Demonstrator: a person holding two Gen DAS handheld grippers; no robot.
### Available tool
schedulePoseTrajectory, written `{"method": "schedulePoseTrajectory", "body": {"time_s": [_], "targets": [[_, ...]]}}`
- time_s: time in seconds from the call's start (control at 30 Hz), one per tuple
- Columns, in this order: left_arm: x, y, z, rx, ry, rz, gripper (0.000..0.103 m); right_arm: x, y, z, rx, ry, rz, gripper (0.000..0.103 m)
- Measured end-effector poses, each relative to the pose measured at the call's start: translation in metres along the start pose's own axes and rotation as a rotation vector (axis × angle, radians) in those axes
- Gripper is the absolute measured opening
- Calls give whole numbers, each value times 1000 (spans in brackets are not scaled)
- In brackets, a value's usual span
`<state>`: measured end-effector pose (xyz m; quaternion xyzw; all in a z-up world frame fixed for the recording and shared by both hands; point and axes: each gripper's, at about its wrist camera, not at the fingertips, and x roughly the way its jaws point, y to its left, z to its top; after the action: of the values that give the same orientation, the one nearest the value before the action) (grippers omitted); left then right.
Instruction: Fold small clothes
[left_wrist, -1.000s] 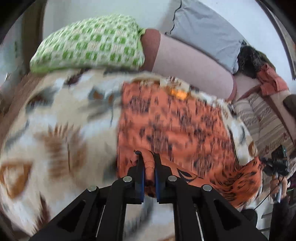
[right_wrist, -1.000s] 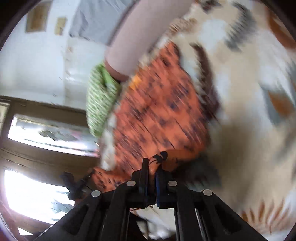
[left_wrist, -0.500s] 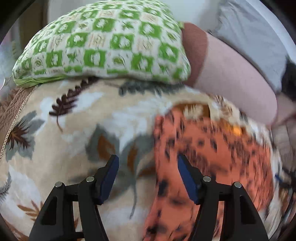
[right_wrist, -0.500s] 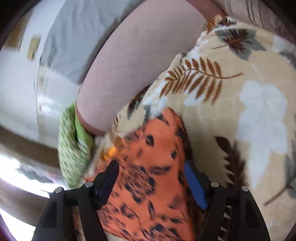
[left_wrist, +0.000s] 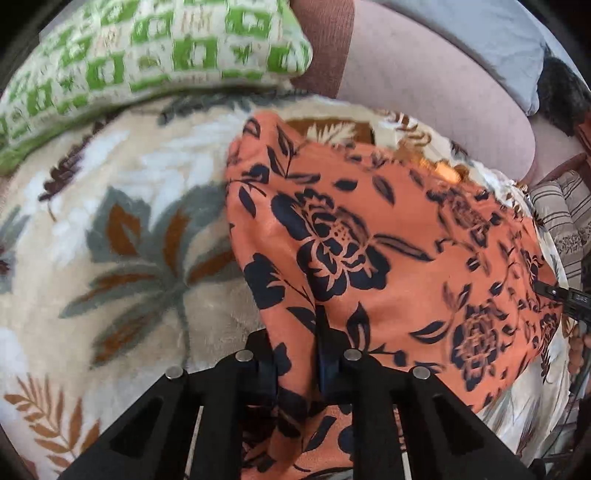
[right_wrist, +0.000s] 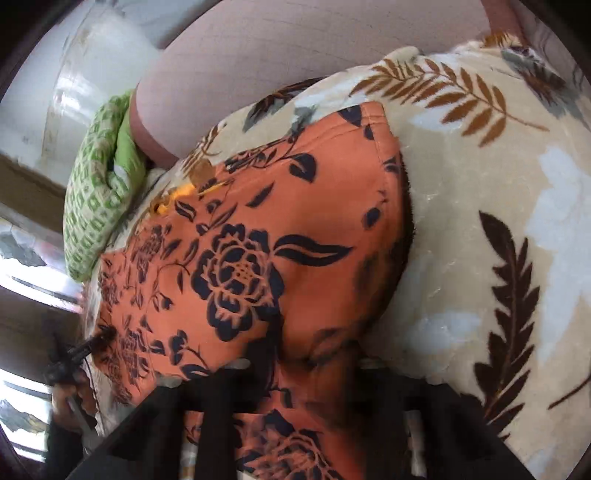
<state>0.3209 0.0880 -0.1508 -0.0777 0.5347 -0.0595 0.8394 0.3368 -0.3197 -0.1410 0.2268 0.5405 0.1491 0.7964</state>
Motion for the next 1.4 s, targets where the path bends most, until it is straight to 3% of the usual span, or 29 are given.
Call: {"method": "schedulePoseTrajectory", "body": {"time_s": [0.07,0.1,0.2,0.33,0.43,0.47,0.53,0.57,0.6,0.67,0.7,0.73,0.8,0.87,0.97,1.0,1.13,1.2,1.27,1.3,1.4], "targets": [[-26,-3,1,-15,-41,-20,15,-22,10,-3,-3,-37,33,17],[-43,-6,0,-18,-61,-42,15,-42,16,-4,6,-69,53,10],[-104,-22,-15,32,-145,-54,15,-90,38,-17,-38,-113,93,6],[-158,-22,-69,32,-148,-104,17,-138,48,-64,-39,-133,133,5],[-150,-12,-126,-12,-76,-89,24,-138,31,-112,29,-91,132,9],[-139,-7,-144,-16,-52,-77,33,-126,21,-127,35,-53,117,10],[-109,9,-174,-68,18,10,37,-93,-6,-153,41,30,10,21],[-102,17,-183,-90,25,23,41,-85,-18,-160,47,32,-47,23],[-101,27,-186,-130,18,4,44,-84,-27,-165,62,6,-40,23],[-116,33,-181,-173,-44,8,51,-93,-30,-162,71,-58,13,27],[-127,31,-174,-152,-92,39,55,-98,-23,-154,35,-84,11,38],[-135,29,-166,-125,-135,54,62,-100,-21,-148,16,-95,16,60],[-142,26,-145,-95,-168,31,73,-101,-19,-128,-2,-125,36,73],[-136,23,-122,-74,-151,-26,77,-100,-23,-107,31,-137,73,73],[-119,18,-113,-34,-114,-30,77,-98,-39,-88,118,-147,182,73],[-108,15,-106,-19,-91,-27,77,-87,-46,-79,156,-106,192,73],[-90,18,-99,-36,-78,-21,77,-42,-48,-55,167,38,101,72],[-92,21,-97,-58,-114,-46,77,-37,-43,-54,152,33,93,70],[-90,20,-89,-47,-133,-51,76,-38,-40,-55,139,25,83,54],[-87,21,-86,-43,-129,-51,76,-38,-39,-55,134,28,66,36],[-62,24,-74,-64,-45,-53,57,-39,-35,-57,102,43,32,28]]}}
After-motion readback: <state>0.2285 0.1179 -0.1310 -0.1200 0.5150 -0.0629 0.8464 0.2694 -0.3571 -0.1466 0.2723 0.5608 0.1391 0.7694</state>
